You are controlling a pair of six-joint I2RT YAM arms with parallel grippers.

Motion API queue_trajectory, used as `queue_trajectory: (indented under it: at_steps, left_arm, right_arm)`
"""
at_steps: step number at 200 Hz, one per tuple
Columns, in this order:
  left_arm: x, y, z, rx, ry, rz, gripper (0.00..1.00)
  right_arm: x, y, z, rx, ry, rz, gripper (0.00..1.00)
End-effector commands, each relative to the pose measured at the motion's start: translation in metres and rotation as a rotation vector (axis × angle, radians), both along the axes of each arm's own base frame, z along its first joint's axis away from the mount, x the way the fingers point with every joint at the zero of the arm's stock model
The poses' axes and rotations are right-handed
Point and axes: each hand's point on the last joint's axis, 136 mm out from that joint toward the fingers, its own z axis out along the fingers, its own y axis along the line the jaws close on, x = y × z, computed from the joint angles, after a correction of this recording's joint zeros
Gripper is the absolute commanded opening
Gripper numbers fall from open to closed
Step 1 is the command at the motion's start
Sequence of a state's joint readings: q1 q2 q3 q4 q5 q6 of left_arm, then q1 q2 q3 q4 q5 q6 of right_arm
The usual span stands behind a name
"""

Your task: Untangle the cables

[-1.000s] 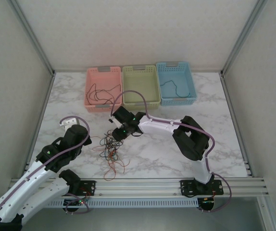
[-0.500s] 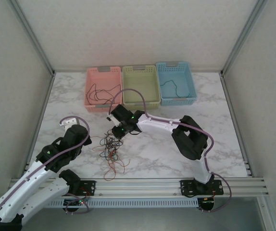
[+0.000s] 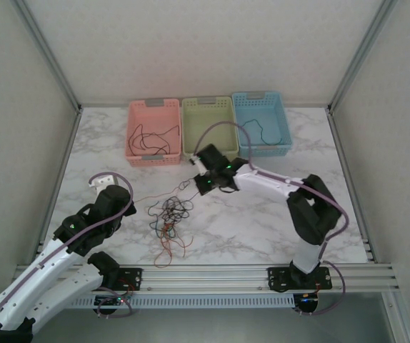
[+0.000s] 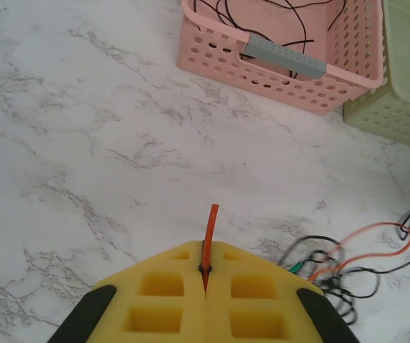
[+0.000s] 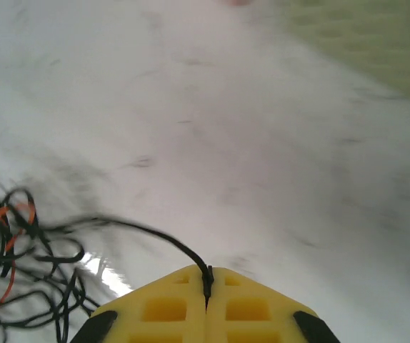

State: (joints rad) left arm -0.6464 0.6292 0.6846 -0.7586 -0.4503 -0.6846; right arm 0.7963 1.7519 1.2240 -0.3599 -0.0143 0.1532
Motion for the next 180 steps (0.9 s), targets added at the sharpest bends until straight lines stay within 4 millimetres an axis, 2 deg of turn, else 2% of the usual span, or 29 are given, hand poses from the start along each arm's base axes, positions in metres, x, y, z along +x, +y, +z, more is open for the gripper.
queue_trajectory:
  at_steps: [1,16,45,60,85,103,121,148,180]
  left_arm:
    - [0.000,0.001,-0.002,0.004,-0.006,0.002,0.00]
    - [0.000,0.002,-0.002,0.005,-0.009,0.006,0.00]
    - [0.000,0.002,-0.003,0.007,-0.008,0.007,0.00]
    - [0.000,0.002,-0.004,0.006,-0.007,0.007,0.00]
    - [0.001,0.001,-0.004,0.008,-0.004,0.006,0.00]
    - [0.000,0.003,-0.003,0.010,-0.008,0.013,0.00]
    - [-0.001,0.006,-0.001,0.009,-0.017,0.023,0.00]
    - [-0.004,0.017,0.007,0.024,-0.039,0.066,0.00]
    - [-0.012,0.037,0.035,0.028,-0.104,0.134,0.00]
  right_arm:
    - [0.026,-0.051,0.017,0.023,-0.043,-0.170,0.00]
    - [0.035,-0.082,0.020,0.037,-0.044,-0.262,0.00]
    - [0.045,-0.126,0.023,0.054,-0.047,-0.391,0.00]
    - [0.048,-0.137,0.026,0.069,-0.046,-0.427,0.00]
    - [0.049,-0.137,0.033,0.087,-0.047,-0.428,0.00]
    - [0.054,-0.148,0.046,0.062,-0.085,-0.460,0.00]
    - [0.057,-0.156,0.073,0.092,-0.130,-0.485,0.00]
    - [0.058,-0.170,0.132,0.149,-0.242,-0.520,0.00]
    - [0.049,-0.198,0.200,0.185,-0.385,-0.599,0.00]
